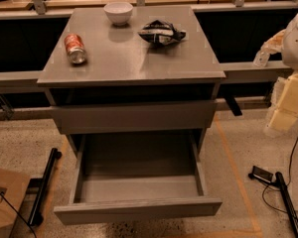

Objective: Close middle drawer

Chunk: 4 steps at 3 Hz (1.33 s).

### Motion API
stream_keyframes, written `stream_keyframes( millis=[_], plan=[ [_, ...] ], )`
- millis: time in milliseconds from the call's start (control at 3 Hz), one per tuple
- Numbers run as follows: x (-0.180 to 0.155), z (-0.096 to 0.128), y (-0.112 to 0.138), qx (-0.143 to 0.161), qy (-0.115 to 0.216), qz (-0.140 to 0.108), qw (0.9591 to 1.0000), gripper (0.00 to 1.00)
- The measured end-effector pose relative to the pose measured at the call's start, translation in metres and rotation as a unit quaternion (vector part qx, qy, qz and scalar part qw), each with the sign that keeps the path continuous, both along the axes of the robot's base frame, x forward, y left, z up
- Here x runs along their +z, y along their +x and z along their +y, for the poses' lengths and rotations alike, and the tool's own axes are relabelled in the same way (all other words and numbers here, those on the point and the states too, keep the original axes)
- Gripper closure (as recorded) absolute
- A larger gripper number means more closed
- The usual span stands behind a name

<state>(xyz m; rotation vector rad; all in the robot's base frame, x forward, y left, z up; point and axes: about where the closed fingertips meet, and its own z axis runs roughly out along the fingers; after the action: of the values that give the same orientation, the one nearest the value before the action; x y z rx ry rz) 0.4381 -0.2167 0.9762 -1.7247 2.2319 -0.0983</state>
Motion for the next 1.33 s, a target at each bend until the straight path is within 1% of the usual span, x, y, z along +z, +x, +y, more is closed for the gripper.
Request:
stream_keyframes(
  millis=[333, 667, 1000, 1333],
  plan=[
    [0.0, 0.0, 0.0, 0.0, 0.0, 0.0, 1.0, 0.0],
    [0.002, 0.0, 0.0, 0.0, 0.0, -0.005, 1.0, 0.15],
    [-0.007, -0.001, 0.007, 0.001, 0.0, -0.01, 0.9999, 0.39],
    [-0.038, -0.003, 0.023, -0.001, 0.001, -0.004, 1.0, 0.62]
  ],
)
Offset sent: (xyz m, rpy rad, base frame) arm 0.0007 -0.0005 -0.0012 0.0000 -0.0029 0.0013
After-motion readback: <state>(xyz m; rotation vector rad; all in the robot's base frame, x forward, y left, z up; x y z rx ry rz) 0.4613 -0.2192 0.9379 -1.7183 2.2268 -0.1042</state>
